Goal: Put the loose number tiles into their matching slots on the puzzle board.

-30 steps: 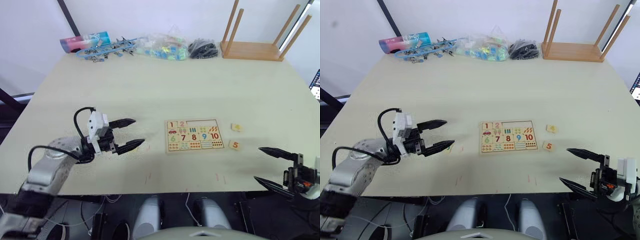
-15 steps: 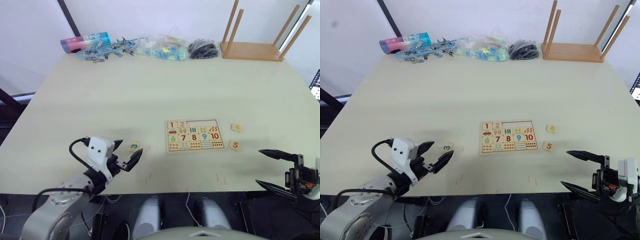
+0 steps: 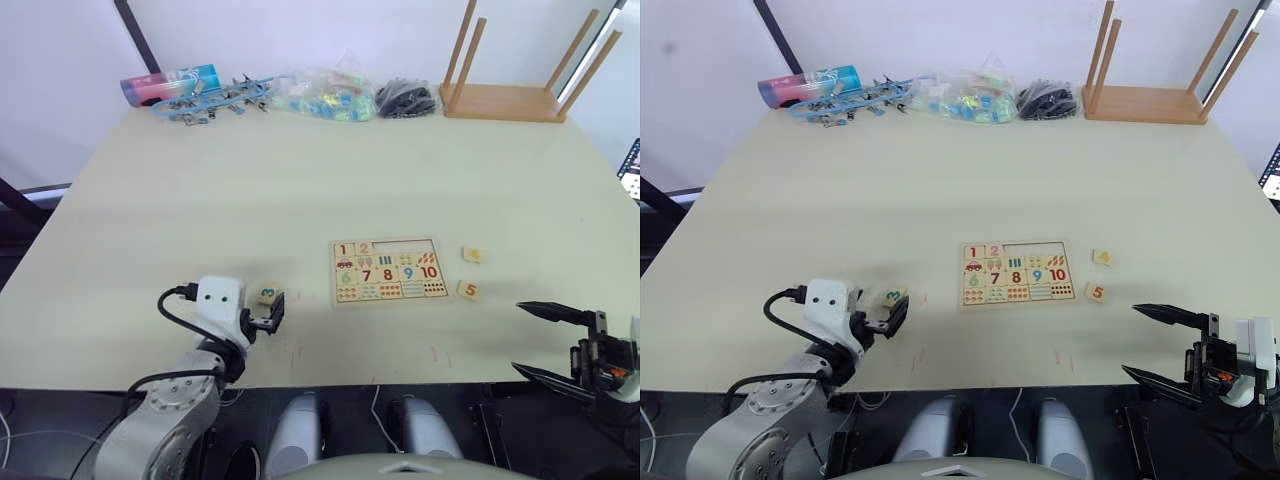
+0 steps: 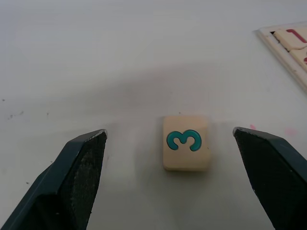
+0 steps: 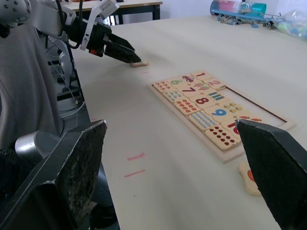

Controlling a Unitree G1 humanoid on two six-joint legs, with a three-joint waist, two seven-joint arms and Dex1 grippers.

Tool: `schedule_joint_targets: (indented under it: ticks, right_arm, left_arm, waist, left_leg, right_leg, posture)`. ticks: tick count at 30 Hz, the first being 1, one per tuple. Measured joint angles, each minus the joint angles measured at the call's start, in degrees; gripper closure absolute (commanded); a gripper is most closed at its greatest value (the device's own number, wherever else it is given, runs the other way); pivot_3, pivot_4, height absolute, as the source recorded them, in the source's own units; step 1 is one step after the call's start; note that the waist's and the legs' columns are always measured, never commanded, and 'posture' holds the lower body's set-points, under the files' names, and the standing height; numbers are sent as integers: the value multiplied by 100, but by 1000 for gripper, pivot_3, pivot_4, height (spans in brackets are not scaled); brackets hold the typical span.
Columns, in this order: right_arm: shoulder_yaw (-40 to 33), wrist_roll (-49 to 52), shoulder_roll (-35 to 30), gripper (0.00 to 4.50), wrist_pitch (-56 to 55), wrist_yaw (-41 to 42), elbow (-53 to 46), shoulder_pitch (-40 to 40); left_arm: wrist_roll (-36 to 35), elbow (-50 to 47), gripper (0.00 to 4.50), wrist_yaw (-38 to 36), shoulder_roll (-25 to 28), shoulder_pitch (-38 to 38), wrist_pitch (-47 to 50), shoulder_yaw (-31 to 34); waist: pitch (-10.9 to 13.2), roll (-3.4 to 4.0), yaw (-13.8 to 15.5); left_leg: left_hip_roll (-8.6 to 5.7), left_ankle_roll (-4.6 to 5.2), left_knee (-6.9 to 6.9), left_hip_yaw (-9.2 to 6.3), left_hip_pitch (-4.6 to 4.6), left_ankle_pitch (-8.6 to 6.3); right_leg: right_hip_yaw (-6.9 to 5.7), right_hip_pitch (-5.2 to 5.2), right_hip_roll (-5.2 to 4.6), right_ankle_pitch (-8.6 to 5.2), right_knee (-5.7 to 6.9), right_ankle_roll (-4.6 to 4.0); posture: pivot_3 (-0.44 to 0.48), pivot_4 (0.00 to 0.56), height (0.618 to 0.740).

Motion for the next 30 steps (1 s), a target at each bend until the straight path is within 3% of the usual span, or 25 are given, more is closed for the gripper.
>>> schedule_joint_targets:
  ticks: [9,21,24,26,27,28,30]
  right_arm:
    - [-22,6,-39,0,7,22,-4,29]
    - [-120,9,-82,0,7,105,12,32]
    - [-120,9,-83,0,7,107,17,1]
    - [-120,9,-83,0,7,107,17,-4]
    - [-120,9,-83,0,6,107,18,-4]
    - [-120,9,-82,0,6,108,20,-5]
    - [-120,8,-82,0,6,105,24,-9]
  left_arm:
    - [571,263,26,-186,-231,-5,-130,-205]
    - [765,362,26,-578,-510,71,-348,-210]
    - [841,387,758,-609,-587,67,-372,-195]
    - [861,414,1688,-633,-622,57,-388,-164]
    - [865,419,1688,-641,-629,55,-391,-156]
    - [870,423,2298,-647,-639,52,-392,-150]
    - [891,428,2939,-686,-686,54,-399,-137]
  waist:
    - [0,0,4]
    - [-1,1,5]
    - [-1,1,5]
    - [-2,3,6]
    - [-2,3,6]
    - [-2,3,6]
    - [-2,3,6]
  left_leg:
    - [5,0,0,-2,-1,0]
    - [10,0,0,-4,-2,0]
    - [10,0,0,-4,-2,0]
    - [10,1,0,-4,-3,0]
    - [10,1,0,-4,-3,0]
    - [10,1,0,-4,-3,0]
    - [10,1,0,-5,-3,0]
  right_leg:
    - [0,0,-4,0,0,0]
    - [0,0,-6,0,-2,0]
    - [0,0,-6,0,-3,0]
    - [0,0,-6,0,-3,0]
    - [0,0,-6,0,-3,0]
    - [0,0,-6,0,-3,0]
    - [0,0,-7,0,-3,0]
  posture:
    - [0,150,737]
    - [0,150,737]
    - [0,150,737]
    - [0,150,737]
    - [0,150,737]
    - [0,150,737]
    - [0,150,737]
